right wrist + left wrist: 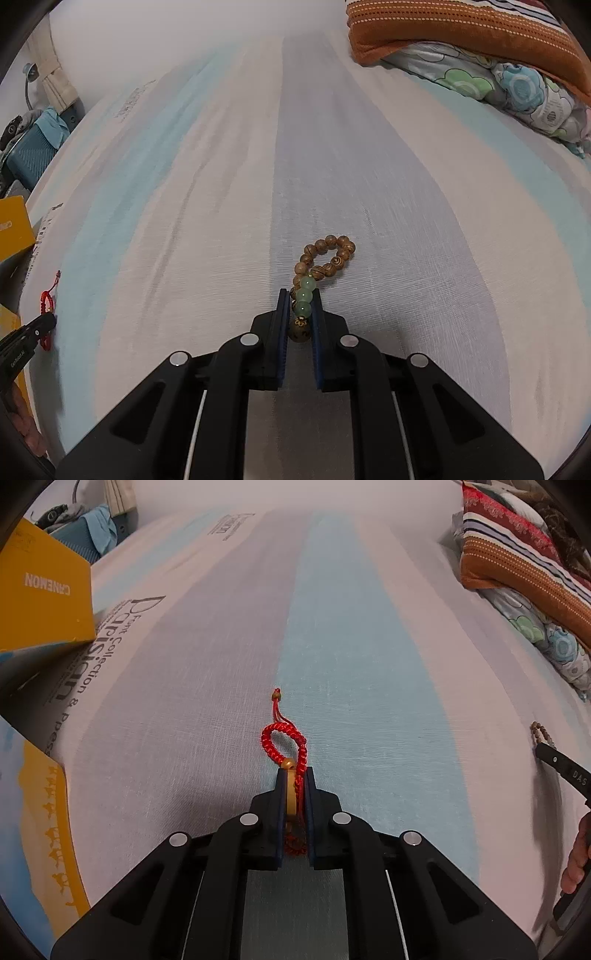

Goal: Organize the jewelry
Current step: 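Grasp the wooden-and-green bead bracelet with the right tool while the left grasps the red cord bracelet, then carry the wooden bead and red cord bracelets with both tools into the white box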

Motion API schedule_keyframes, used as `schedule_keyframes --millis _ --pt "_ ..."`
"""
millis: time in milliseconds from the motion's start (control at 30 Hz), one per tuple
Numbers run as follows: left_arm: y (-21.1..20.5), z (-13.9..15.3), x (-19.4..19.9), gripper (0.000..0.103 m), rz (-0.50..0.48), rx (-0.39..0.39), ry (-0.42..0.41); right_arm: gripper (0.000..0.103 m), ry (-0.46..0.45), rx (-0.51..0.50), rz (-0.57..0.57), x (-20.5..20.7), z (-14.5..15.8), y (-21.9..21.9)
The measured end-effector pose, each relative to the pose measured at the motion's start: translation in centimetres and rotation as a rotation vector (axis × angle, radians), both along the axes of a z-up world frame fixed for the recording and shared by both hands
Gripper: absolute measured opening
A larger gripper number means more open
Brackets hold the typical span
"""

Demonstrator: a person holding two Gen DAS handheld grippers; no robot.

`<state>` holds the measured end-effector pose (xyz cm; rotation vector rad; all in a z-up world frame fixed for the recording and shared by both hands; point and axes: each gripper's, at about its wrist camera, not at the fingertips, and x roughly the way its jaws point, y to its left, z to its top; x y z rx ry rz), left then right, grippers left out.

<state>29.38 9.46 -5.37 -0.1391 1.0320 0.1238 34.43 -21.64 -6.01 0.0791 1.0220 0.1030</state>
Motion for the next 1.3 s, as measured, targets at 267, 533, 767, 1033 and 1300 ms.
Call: schedule_keyframes --millis 267,533,767,1033,1300 --pt "-0.7 1.3 -0.9 0.008 -0.019 -0.013 -0.016 0.010 -0.020 0.009 0.008 -0.9 1.3 0.1" --pt "-1.2 3.3 -2.7 0.008 -0.038 -0.011 -0.037 0.010 -0.040 0.016 0.021 -2.5 3.1 0.4" --pt "-1.2 5.3 -4.8 0.008 -0.048 0.017 -0.057 0.010 -0.068 -0.016 0.047 -4.2 5.0 1.8" --pt "-1.0 8.0 -7.2 0.008 -0.052 0.033 -0.090 0.010 -0.100 -0.014 0.068 -6.2 7.5 3.3" --pt "-0.3 10.1 -9.3 0.008 -0.044 0.046 -0.112 0.010 -0.138 -0.015 0.092 -8.4 10.2 4.6"
